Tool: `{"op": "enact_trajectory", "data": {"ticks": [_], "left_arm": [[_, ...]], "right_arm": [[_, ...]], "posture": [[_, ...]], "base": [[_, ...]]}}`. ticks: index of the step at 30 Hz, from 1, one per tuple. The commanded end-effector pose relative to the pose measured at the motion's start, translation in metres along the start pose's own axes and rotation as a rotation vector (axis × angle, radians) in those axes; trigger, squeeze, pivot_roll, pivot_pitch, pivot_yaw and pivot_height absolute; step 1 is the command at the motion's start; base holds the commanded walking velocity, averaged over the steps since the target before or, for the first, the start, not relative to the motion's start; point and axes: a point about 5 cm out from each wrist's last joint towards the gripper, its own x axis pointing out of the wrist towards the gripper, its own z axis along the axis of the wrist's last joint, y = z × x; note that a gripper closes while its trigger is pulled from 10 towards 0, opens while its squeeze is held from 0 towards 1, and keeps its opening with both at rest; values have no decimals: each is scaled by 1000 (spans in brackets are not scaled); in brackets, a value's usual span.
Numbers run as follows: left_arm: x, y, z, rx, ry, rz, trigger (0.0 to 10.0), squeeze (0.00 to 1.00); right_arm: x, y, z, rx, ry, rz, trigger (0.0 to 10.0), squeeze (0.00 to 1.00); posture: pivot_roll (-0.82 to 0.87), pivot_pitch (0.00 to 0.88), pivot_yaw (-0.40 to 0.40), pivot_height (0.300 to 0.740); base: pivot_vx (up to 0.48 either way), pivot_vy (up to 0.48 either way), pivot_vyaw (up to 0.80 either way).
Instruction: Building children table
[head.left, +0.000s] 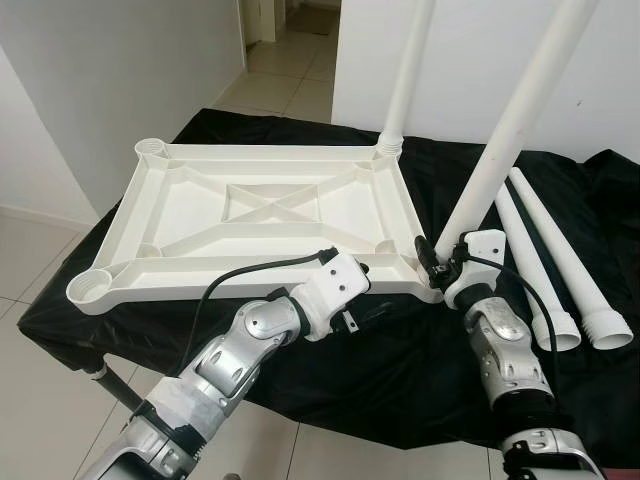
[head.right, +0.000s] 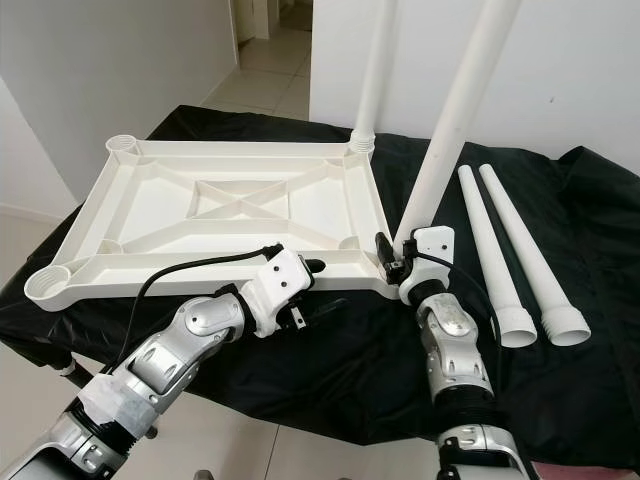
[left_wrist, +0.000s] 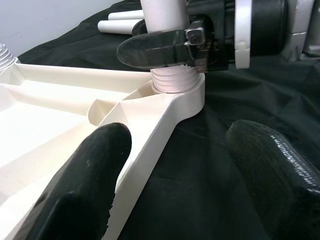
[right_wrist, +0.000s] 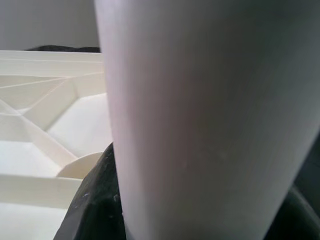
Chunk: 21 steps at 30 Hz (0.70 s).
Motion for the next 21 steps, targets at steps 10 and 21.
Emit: {"op": "enact_trajectory", "data": {"ticks": [10, 21], "left_arm": [[0, -6, 1, 5, 7, -126, 10000, 0], [1, -4, 1, 2, 4, -105, 10000, 0]], "right_arm": [[-15, 24, -21, 117, 137, -415, 10000, 0], [-11, 41, -17, 144, 131, -365, 10000, 941]], "posture": [[-38, 0, -32, 740], [-22, 0, -52, 740]], "base": [[0, 0, 0], [0, 0, 0]]}}
